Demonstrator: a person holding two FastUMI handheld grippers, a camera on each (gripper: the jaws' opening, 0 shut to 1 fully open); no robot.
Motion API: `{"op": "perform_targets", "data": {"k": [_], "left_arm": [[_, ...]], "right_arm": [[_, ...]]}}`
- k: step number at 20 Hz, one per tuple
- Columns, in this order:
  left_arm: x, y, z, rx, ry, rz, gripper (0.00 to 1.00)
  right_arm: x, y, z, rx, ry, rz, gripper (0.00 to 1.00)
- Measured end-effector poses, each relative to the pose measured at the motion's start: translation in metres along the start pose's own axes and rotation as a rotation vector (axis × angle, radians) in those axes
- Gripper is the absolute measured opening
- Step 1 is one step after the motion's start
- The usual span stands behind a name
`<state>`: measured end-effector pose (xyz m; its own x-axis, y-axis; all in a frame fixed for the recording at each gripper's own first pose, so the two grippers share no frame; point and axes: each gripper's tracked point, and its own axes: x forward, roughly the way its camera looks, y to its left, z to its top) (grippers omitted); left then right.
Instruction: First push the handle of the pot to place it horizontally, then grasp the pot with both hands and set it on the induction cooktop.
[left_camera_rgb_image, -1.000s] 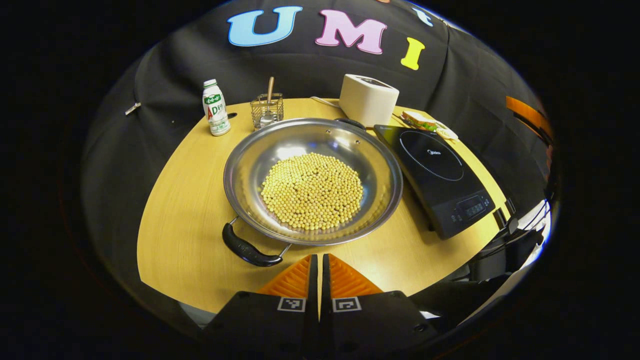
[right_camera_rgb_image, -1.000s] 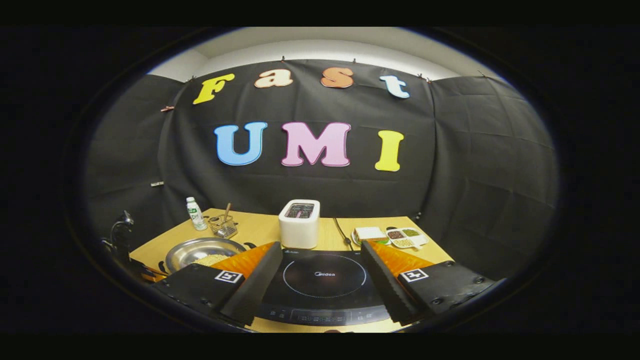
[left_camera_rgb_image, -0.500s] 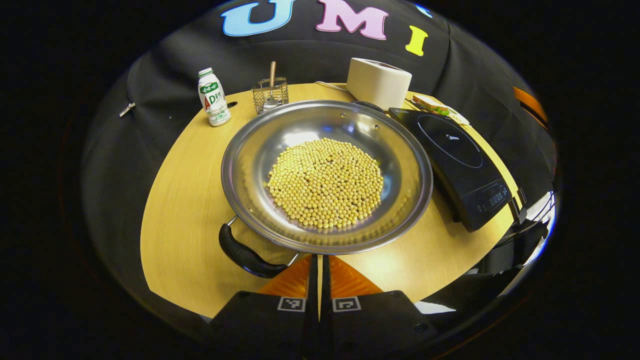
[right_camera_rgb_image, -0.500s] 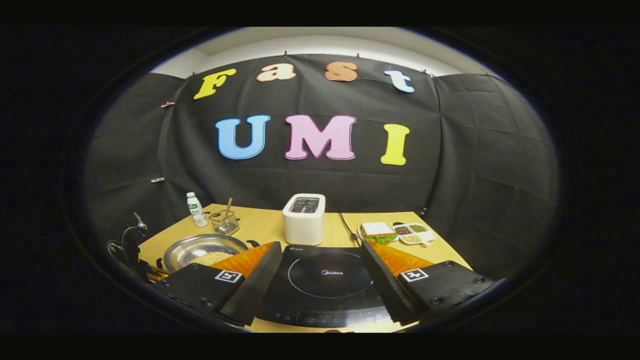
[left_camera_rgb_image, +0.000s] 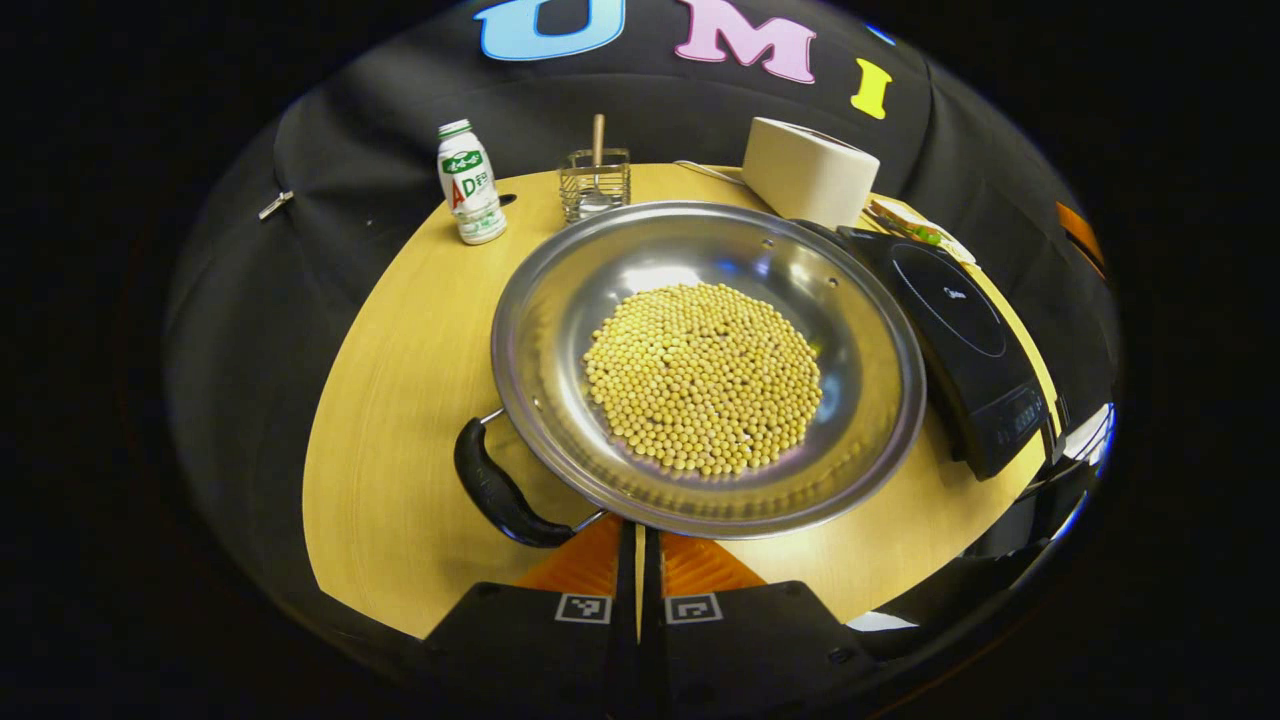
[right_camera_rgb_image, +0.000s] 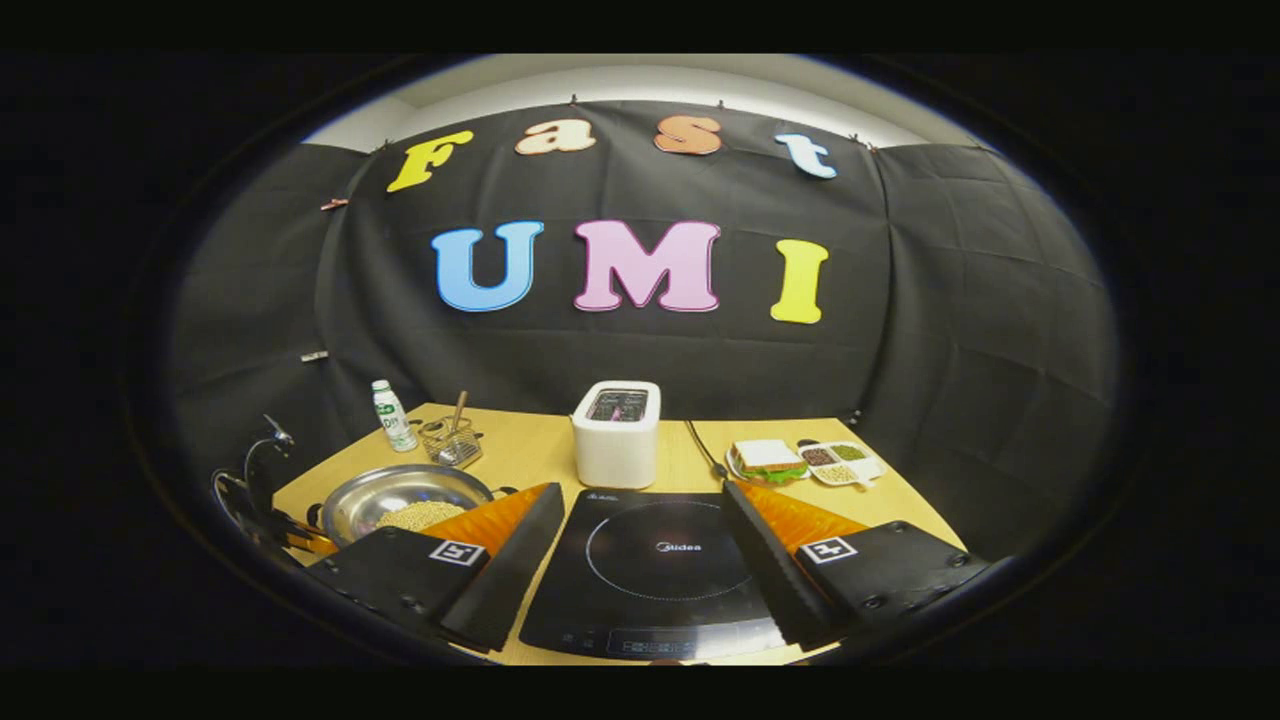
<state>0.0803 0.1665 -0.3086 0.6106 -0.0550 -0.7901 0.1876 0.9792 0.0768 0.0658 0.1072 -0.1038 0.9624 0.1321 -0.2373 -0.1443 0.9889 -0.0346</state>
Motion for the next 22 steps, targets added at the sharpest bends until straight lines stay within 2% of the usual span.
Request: {"op": "perform_targets", "data": {"k": [5, 14, 22], "left_arm": [[0.008, 0.026, 0.006, -0.029, 0.003, 0.040, 0.05], [0.021, 0.068, 0.025, -0.162, -0.016, 0.075, 0.05], [0.039, 0.102, 0.051, -0.195, -0.040, 0.110, 0.05]], "right_arm": [[0.006, 0.007, -0.001, -0.011, 0.008, 0.005, 0.98], [0.021, 0.017, -0.007, -0.026, 0.032, 0.013, 0.98], [0.040, 0.042, -0.018, -0.028, 0.071, 0.050, 0.96]]}}
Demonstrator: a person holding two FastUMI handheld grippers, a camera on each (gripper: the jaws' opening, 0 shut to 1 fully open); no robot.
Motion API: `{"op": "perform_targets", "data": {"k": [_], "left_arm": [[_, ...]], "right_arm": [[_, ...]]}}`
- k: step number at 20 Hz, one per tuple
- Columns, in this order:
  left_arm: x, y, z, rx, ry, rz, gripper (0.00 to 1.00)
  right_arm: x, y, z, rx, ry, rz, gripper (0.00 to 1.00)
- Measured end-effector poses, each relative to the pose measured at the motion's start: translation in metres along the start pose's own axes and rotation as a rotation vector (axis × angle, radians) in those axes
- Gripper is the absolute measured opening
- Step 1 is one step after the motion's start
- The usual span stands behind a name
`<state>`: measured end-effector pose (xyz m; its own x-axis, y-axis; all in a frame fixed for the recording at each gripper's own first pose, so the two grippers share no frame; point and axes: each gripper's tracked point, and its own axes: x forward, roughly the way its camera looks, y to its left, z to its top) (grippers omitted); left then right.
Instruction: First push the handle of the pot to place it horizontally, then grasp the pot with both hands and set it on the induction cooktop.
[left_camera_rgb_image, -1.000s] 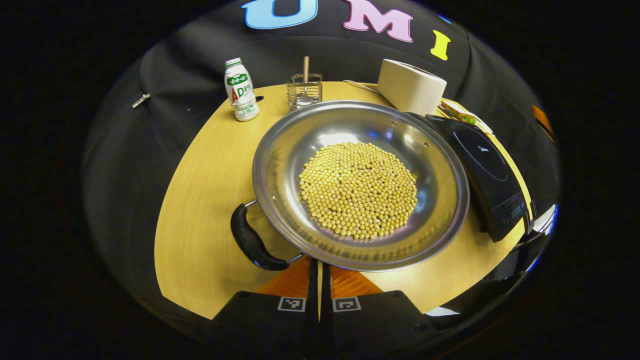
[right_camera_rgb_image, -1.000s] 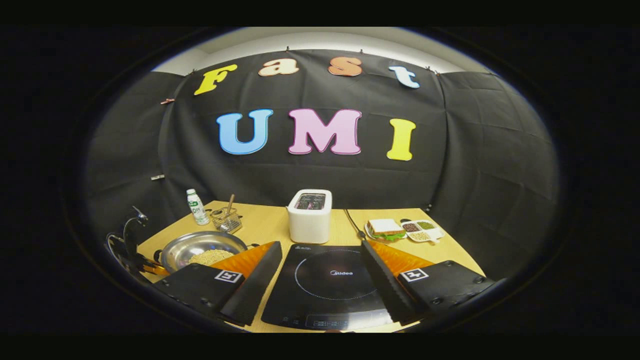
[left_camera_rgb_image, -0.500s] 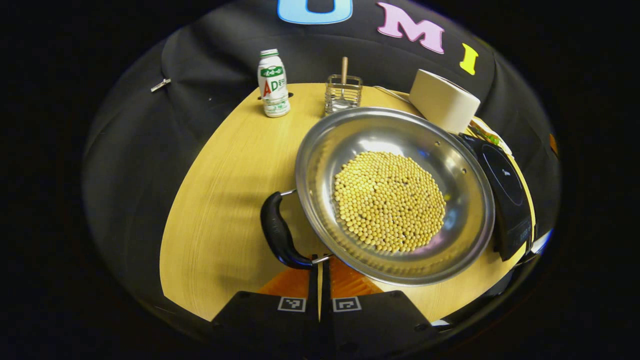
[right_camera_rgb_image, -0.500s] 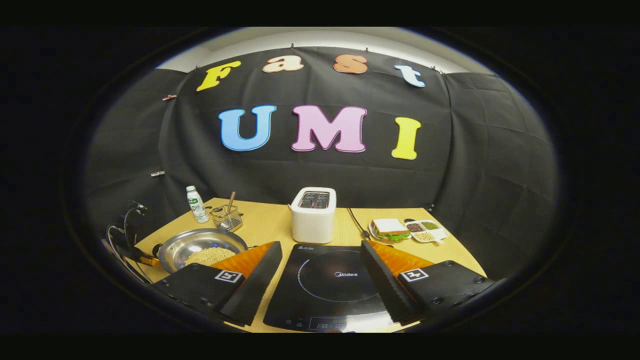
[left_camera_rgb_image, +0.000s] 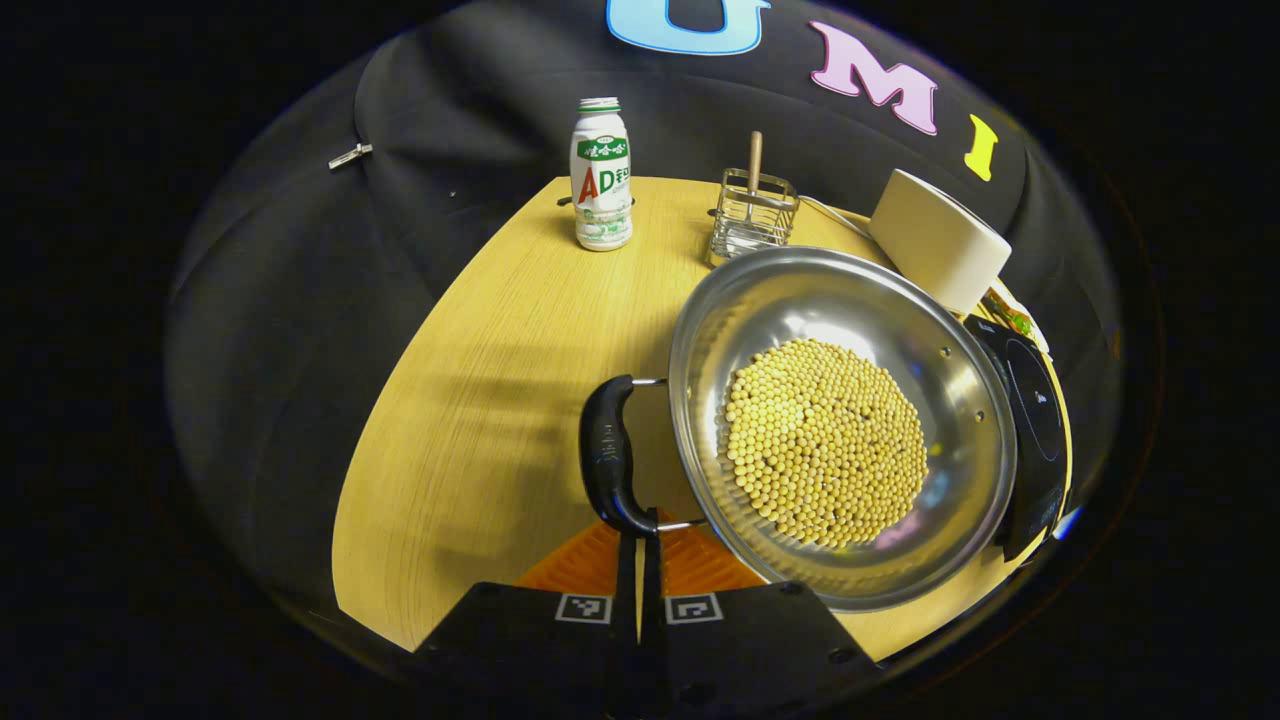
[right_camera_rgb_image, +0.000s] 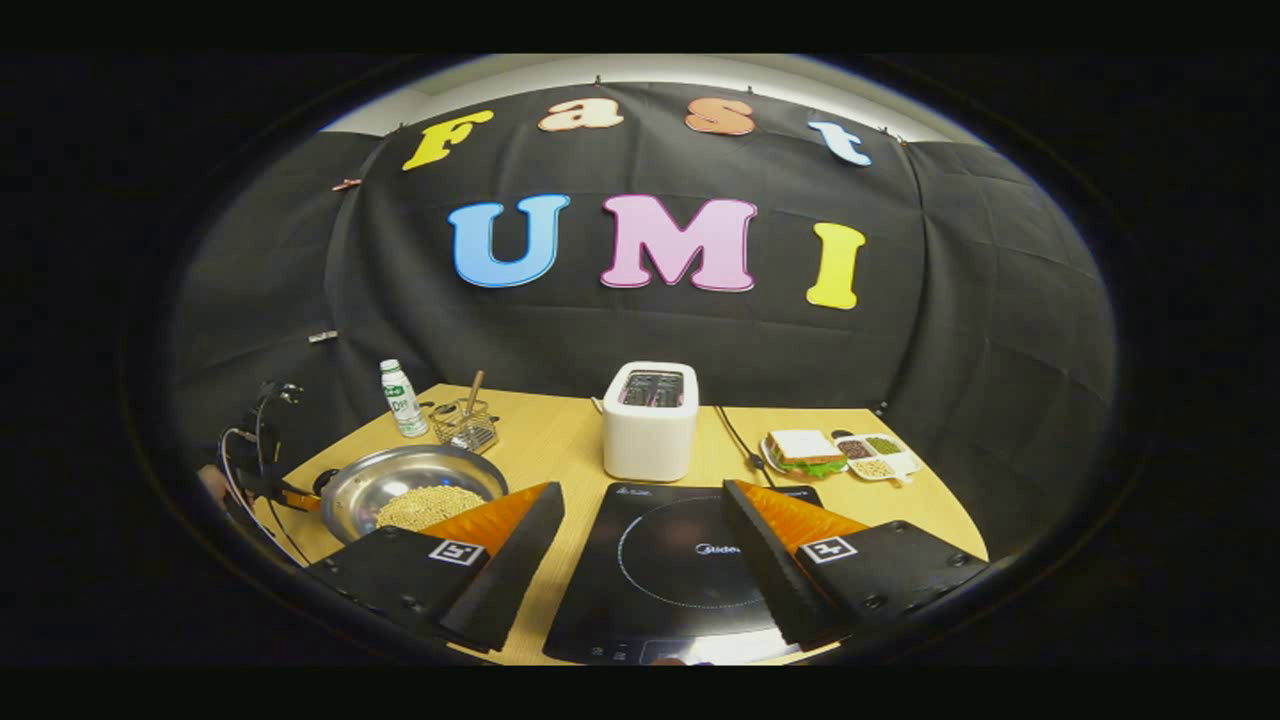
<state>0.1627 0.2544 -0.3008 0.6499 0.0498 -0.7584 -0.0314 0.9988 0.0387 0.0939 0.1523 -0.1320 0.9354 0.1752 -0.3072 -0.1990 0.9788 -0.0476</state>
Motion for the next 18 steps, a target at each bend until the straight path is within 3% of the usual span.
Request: {"op": "perform_targets", "data": {"k": [12, 18], "left_arm": [[0.020, 0.019, 0.024, -0.001, -0.026, 0.026, 0.05], [-0.014, 0.028, 0.028, -0.016, -0.073, 0.049, 0.05]], "right_arm": [[0.023, 0.035, -0.030, 0.047, 0.103, 0.051, 0.99], [0.047, 0.067, -0.051, 0.085, 0.199, 0.115, 0.99]]}}
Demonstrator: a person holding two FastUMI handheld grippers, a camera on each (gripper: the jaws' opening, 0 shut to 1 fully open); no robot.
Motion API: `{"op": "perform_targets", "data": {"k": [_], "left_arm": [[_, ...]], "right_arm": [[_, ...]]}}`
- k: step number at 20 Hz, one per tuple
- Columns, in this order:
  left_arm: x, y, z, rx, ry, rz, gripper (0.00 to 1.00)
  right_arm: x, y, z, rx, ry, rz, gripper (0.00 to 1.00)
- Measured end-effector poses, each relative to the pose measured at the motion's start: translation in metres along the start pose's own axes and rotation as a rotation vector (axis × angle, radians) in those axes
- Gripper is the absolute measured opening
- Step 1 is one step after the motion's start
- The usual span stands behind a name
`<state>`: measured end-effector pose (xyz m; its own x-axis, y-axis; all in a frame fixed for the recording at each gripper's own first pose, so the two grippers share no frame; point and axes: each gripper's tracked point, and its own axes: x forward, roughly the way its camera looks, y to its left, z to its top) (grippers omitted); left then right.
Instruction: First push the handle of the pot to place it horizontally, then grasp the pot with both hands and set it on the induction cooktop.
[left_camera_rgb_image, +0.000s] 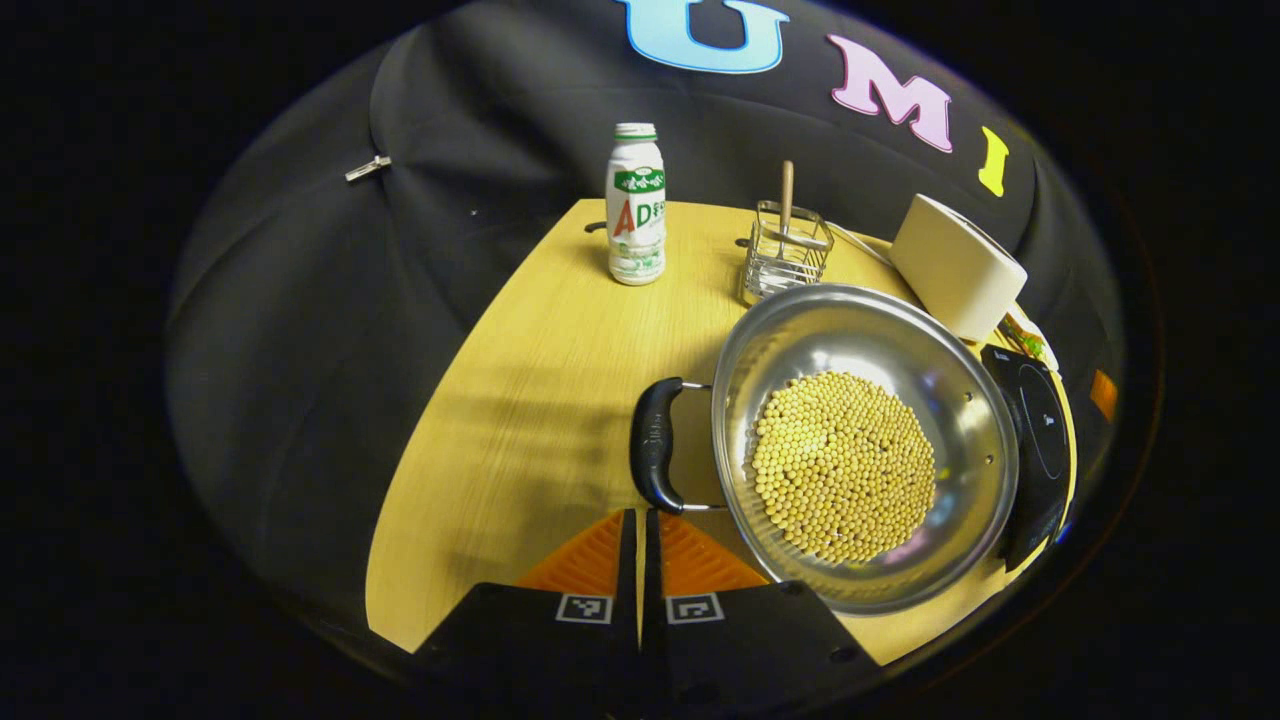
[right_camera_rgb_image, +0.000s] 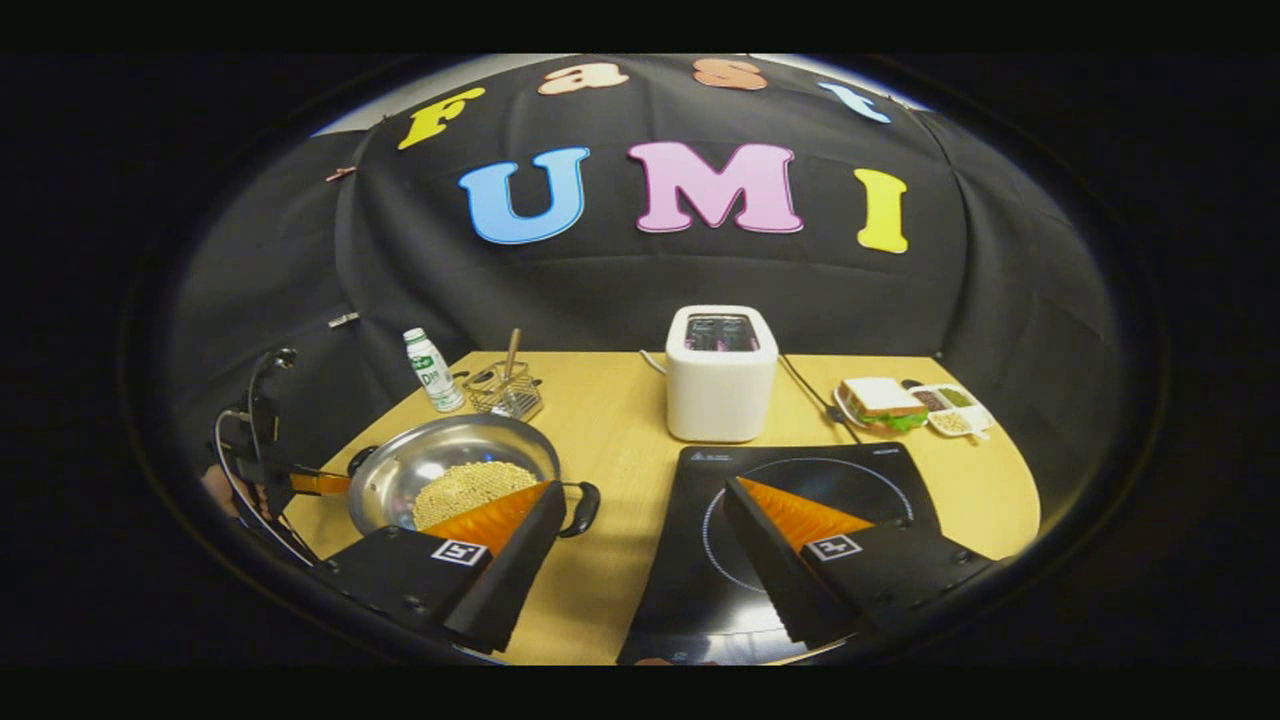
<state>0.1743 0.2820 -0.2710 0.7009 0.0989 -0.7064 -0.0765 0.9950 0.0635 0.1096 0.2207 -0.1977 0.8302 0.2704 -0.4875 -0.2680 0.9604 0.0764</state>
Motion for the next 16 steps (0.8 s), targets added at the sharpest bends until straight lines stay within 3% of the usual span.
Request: {"op": "perform_targets", "data": {"k": [3, 5, 9, 11, 12, 16], "left_arm": [[-0.018, 0.010, 0.018, -0.016, -0.057, 0.026, 0.06], [-0.025, 0.008, 0.032, -0.026, -0.093, 0.008, 0.22], [-0.016, 0.003, 0.051, -0.036, -0.143, -0.004, 0.96], [-0.008, -0.005, 0.056, -0.046, -0.155, -0.034, 0.98], [-0.002, -0.010, 0.056, -0.051, -0.150, -0.053, 0.96], [0.027, -0.022, 0.059, -0.066, -0.143, -0.103, 0.96]], "right_arm": [[0.015, 0.013, -0.009, 0.048, 0.067, 0.035, 0.99], [0.026, 0.019, -0.014, 0.082, 0.103, 0.047, 0.99], [0.045, 0.032, -0.022, 0.126, 0.156, 0.073, 0.99], [0.057, 0.039, -0.031, 0.131, 0.185, 0.083, 0.94], [0.063, 0.043, -0.035, 0.131, 0.197, 0.086, 0.99], [0.086, 0.047, -0.053, 0.130, 0.238, 0.075, 1.00]]}}
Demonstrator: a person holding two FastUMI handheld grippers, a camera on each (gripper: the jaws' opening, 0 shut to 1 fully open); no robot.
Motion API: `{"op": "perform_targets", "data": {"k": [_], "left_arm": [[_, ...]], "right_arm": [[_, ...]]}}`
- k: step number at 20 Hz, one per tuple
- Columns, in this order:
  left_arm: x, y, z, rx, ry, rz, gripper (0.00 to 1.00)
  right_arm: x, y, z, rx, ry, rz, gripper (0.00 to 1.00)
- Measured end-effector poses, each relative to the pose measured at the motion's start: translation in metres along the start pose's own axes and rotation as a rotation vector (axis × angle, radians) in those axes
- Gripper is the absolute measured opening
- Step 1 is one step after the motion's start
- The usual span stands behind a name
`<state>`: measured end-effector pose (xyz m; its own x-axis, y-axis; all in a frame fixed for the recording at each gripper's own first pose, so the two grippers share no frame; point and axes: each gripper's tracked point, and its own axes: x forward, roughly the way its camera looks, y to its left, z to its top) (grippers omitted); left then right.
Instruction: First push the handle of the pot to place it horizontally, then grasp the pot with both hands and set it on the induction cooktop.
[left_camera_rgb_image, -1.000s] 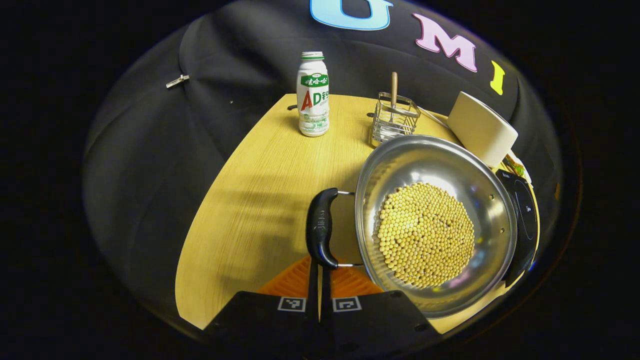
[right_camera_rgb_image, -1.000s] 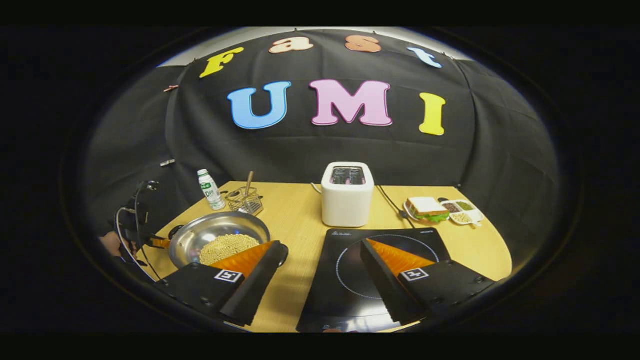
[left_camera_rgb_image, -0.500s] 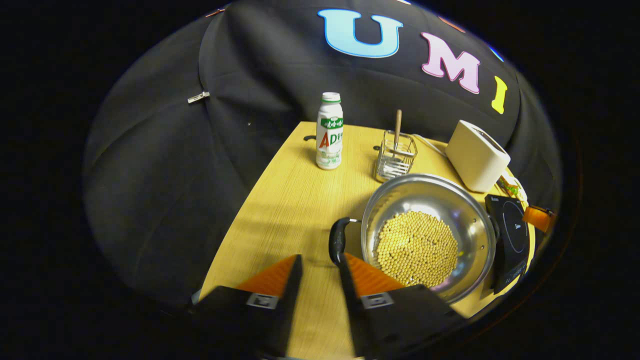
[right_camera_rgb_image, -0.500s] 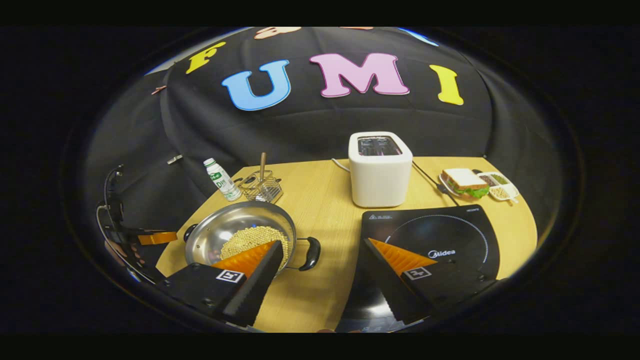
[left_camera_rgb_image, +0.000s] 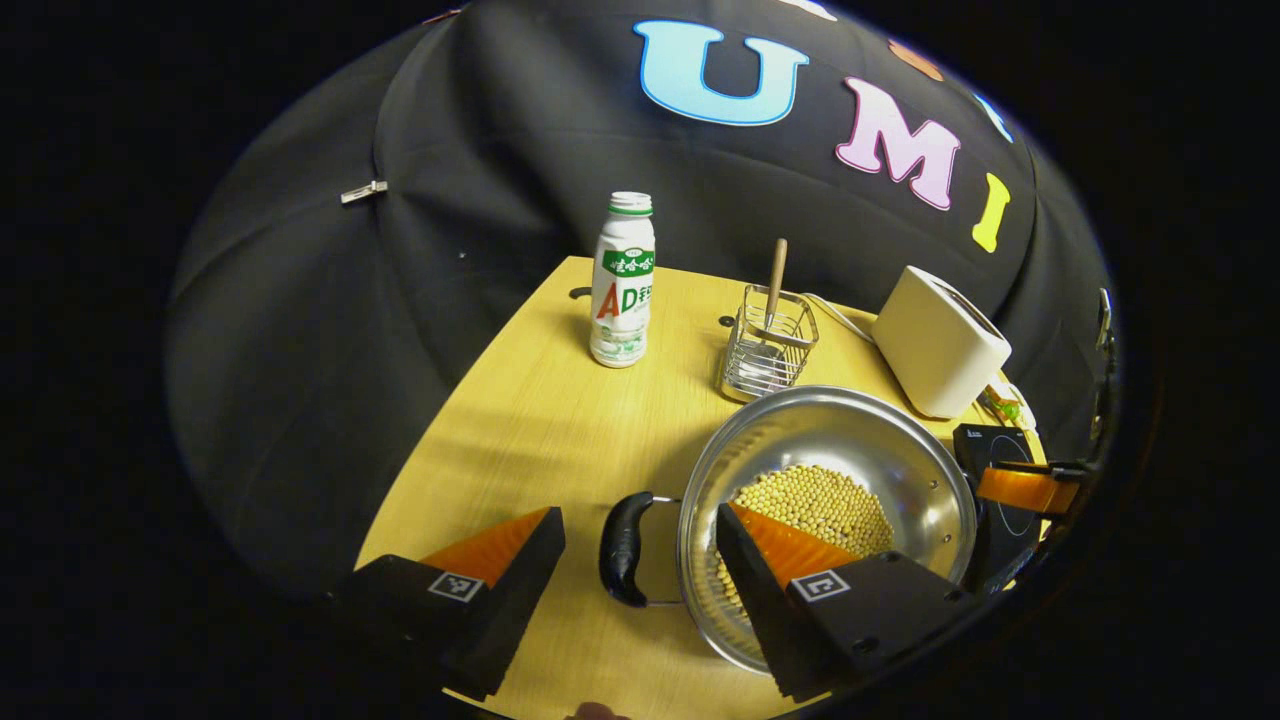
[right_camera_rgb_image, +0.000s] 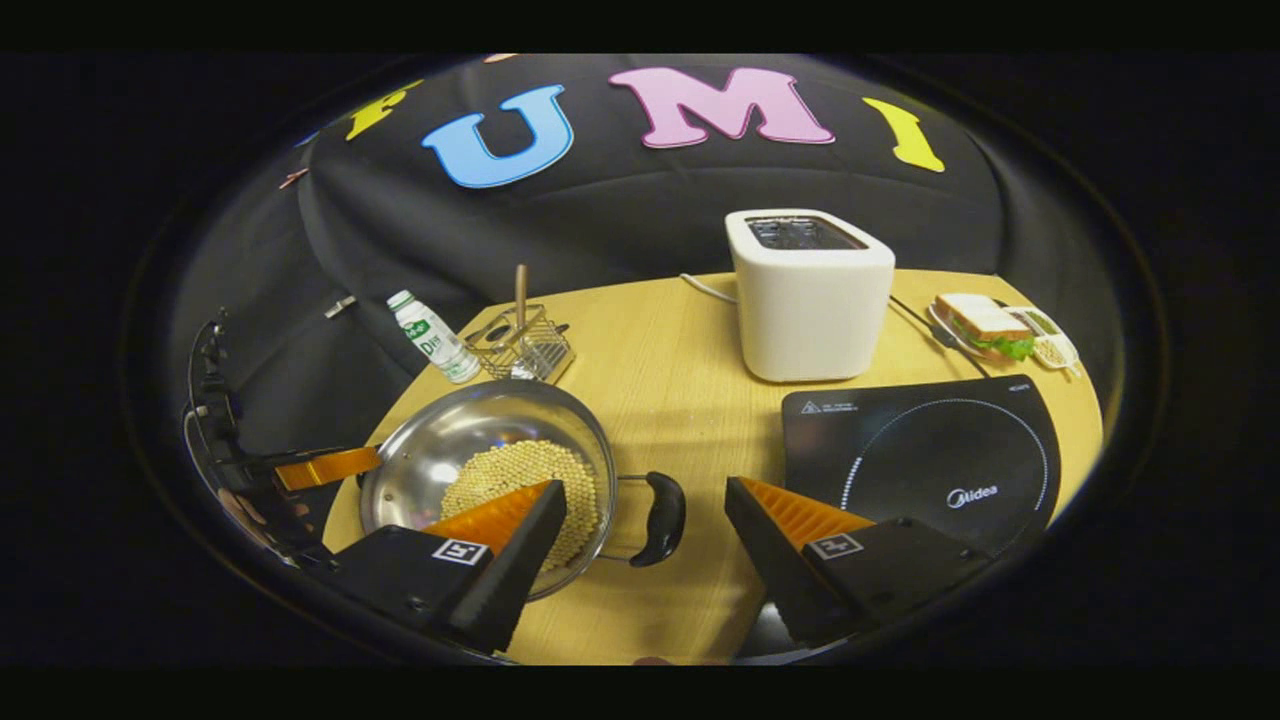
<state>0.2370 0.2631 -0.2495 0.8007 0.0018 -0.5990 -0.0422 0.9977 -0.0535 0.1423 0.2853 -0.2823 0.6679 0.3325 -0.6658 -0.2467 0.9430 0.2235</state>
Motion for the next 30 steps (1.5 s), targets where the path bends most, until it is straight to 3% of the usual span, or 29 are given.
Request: {"op": "perform_targets", "data": {"k": [10, 14, 17, 18, 23, 25, 26, 30], "left_arm": [[0.041, -0.006, -0.023, -0.072, 0.074, -0.073, 0.96], [0.046, -0.007, -0.027, -0.079, 0.093, -0.082, 0.88], [0.047, -0.011, -0.029, -0.084, 0.096, -0.099, 0.78], [0.047, -0.010, -0.030, -0.083, 0.102, -0.095, 0.72], [0.047, -0.010, -0.033, -0.089, 0.111, -0.108, 0.67], [0.043, -0.010, -0.035, -0.099, 0.114, -0.110, 0.63], [0.042, -0.009, -0.036, -0.106, 0.114, -0.107, 0.60], [0.027, -0.005, -0.037, -0.113, 0.116, -0.086, 0.59]], "right_arm": [[0.039, 0.000, -0.028, 0.010, 0.078, -0.021, 1.00], [0.045, 0.004, -0.035, 0.029, 0.100, -0.013, 0.99], [0.048, 0.004, -0.037, 0.014, 0.095, -0.028, 0.86], [0.050, 0.004, -0.038, 0.005, 0.095, -0.035, 0.71], [0.056, -0.004, -0.037, -0.016, 0.098, -0.077, 0.65], [0.058, -0.004, -0.037, -0.022, 0.106, -0.081, 0.56], [0.061, -0.003, -0.039, -0.014, 0.107, -0.080, 0.60], [0.052, 0.000, -0.035, -0.043, 0.105, -0.056, 0.57]]}}
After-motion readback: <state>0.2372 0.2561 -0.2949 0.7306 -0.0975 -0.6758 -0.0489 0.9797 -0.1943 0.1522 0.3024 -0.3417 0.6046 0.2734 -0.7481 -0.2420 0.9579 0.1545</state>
